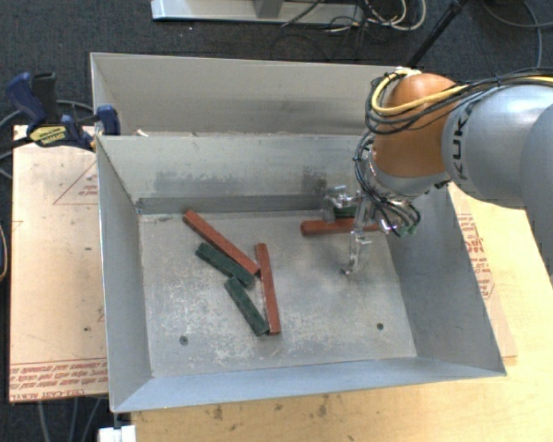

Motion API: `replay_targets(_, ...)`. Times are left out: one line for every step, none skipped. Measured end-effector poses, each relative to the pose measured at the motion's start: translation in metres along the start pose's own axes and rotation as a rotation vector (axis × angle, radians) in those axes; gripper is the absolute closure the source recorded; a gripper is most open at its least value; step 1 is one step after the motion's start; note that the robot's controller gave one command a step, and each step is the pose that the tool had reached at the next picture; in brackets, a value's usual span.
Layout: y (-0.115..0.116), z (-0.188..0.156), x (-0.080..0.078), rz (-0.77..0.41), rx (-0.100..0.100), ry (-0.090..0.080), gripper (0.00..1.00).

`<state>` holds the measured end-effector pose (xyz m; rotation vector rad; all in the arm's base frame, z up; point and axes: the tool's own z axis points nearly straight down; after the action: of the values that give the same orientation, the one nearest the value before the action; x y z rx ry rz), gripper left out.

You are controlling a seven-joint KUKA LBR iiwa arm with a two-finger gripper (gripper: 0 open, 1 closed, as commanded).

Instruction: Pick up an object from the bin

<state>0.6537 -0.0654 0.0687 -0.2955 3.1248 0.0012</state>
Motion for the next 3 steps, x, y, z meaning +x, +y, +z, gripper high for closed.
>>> replay_targets(-0.017,-0.065,-0.002,0.102,0.002,-0.007,0.0)
replay_targets(-0.026,0.001,0.004,0.169,-0.001,0.001,0.0)
replay_targets(-0.04,-0.002,0.004,0.319,-0.001,0.001,0.0)
